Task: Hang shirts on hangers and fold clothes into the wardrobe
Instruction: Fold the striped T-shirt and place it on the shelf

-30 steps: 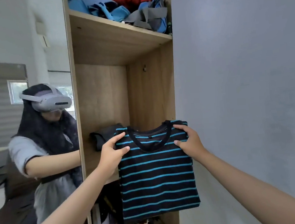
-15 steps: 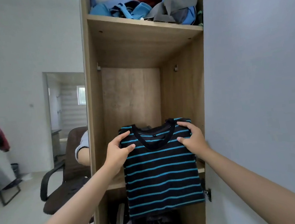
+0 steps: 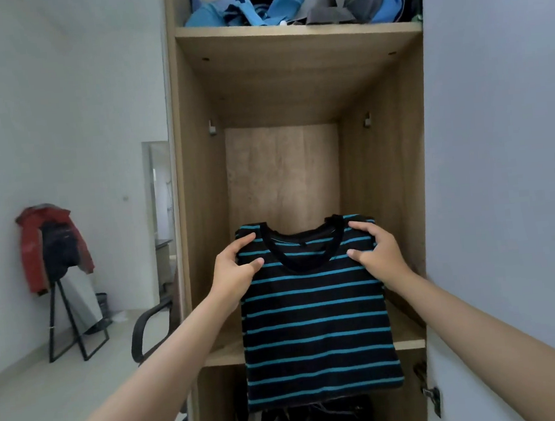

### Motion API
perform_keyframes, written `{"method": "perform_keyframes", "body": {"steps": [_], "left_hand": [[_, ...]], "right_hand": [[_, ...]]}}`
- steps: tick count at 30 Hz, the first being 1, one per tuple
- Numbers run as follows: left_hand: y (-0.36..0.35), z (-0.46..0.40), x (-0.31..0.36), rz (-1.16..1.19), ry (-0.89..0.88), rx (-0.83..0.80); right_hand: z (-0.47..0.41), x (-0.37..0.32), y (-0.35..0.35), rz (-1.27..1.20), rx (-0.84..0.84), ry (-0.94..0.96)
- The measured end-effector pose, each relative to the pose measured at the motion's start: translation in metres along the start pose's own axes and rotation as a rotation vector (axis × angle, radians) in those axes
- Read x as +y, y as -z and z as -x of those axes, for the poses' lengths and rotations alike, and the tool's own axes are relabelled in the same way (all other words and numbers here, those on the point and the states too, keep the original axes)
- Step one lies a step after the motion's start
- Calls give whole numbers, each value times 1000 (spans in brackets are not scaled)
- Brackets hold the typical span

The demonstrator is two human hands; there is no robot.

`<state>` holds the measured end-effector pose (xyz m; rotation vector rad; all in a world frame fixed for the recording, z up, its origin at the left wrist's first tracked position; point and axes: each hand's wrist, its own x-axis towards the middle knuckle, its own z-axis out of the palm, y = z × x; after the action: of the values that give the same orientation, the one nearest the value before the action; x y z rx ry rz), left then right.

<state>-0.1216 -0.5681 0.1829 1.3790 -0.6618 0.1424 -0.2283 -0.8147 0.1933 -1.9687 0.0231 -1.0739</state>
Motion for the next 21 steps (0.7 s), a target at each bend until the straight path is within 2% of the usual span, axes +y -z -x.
{"method": "perform_keyframes", "body": {"steps": [10,14,21], "left_hand": [[-17,-77,-27,-5,21,74],[-24,-105,-43,10,89,120],[-23,-139,-80,11,200,44]], "right_hand": [[-67,34,-19,-108,-16,-71],[-91,51,-31,-135,-36,-107],[-117,92,-53,-147,-68,-154]]}}
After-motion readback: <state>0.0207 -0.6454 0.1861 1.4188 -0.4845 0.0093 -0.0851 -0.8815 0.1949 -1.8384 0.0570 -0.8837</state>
